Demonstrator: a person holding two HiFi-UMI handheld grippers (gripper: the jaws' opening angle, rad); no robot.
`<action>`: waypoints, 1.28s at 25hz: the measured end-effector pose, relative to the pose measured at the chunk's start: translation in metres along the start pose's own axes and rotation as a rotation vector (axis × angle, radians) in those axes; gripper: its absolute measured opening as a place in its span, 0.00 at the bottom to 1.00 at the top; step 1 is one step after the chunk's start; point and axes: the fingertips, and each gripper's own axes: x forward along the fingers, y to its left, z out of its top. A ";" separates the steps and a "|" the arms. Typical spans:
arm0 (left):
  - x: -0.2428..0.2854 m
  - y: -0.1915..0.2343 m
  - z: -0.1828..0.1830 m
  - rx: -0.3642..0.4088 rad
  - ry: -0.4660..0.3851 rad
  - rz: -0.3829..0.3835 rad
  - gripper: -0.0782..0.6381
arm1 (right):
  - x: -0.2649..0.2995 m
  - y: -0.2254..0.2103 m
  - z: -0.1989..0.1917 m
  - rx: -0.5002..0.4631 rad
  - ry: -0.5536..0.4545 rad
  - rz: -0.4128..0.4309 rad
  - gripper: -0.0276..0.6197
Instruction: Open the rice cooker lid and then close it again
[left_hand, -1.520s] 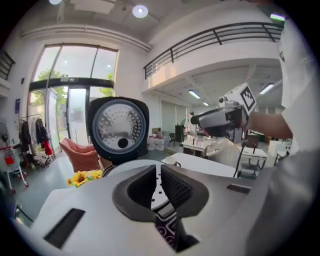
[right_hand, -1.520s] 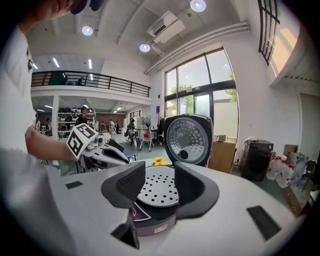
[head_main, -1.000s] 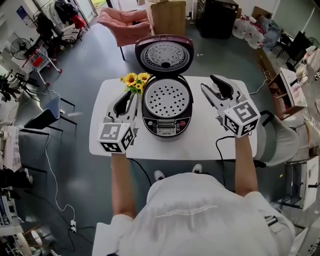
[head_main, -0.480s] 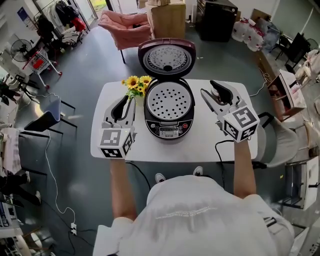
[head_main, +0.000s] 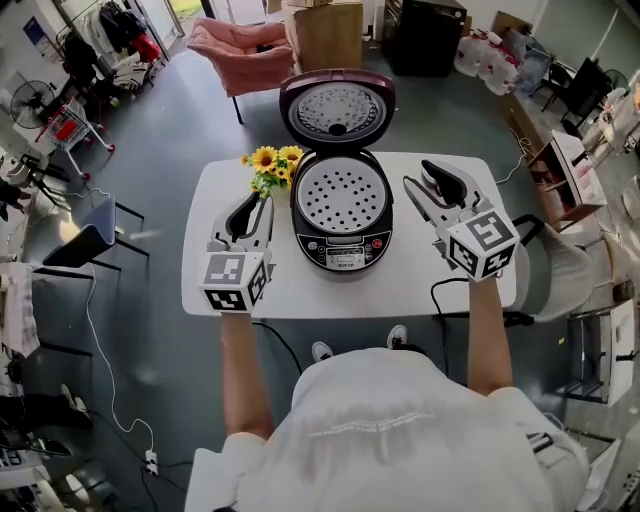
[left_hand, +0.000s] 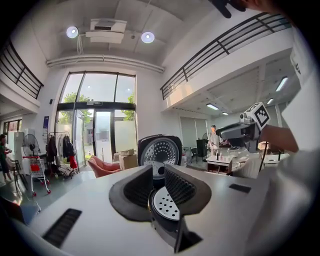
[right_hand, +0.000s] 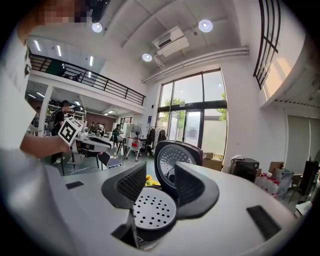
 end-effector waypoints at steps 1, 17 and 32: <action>-0.001 0.002 -0.002 0.000 0.005 -0.009 0.23 | 0.000 0.003 0.000 0.004 0.002 -0.007 0.32; 0.003 0.022 -0.024 0.021 0.046 -0.174 0.23 | 0.012 0.037 -0.009 0.021 0.068 -0.069 0.32; 0.096 0.045 -0.006 0.019 0.044 -0.172 0.23 | 0.080 -0.042 -0.005 0.015 0.055 -0.050 0.32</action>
